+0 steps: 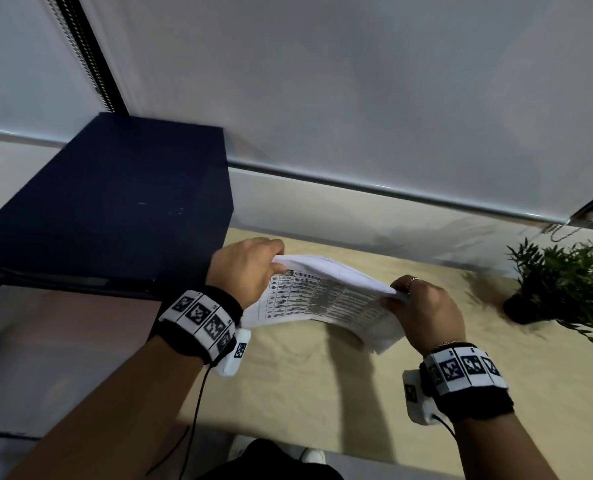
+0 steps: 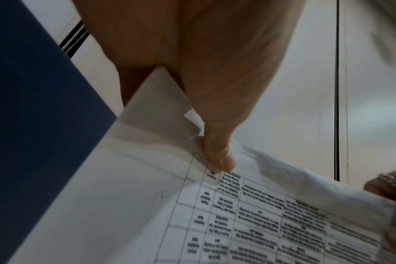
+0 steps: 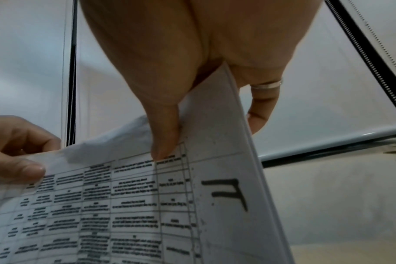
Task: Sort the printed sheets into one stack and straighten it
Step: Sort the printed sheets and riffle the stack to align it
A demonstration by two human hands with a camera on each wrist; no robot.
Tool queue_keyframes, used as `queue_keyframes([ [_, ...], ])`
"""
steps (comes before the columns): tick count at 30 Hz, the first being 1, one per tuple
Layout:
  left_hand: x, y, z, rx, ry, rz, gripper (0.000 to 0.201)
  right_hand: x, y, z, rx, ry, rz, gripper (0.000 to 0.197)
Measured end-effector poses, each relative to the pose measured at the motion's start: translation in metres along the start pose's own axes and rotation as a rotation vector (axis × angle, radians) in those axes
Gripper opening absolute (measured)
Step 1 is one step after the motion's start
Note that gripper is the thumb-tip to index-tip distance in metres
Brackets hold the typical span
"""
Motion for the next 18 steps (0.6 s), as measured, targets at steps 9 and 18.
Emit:
queue_keyframes([
  [9,-0.019,-0.011,0.028,0.263,0.188,0.098,0.030,0.003,-0.007,0.017,0.128,-0.127,-0.019,0.024],
  [18,-0.065,-0.001,0.003,0.114,0.063,0.141,0.018,0.045,-0.011,-0.055,-0.329,0.059,-0.318,0.029],
])
Point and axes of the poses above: each hand's wrist, its own y-axis towards the middle knuckle, its own z-axis out of the palm, x = y × z, the point moved 8 cm from there along y, towards the middle knuckle, and after that the axes turned 6 degrees about y, right-handed, at the moved point
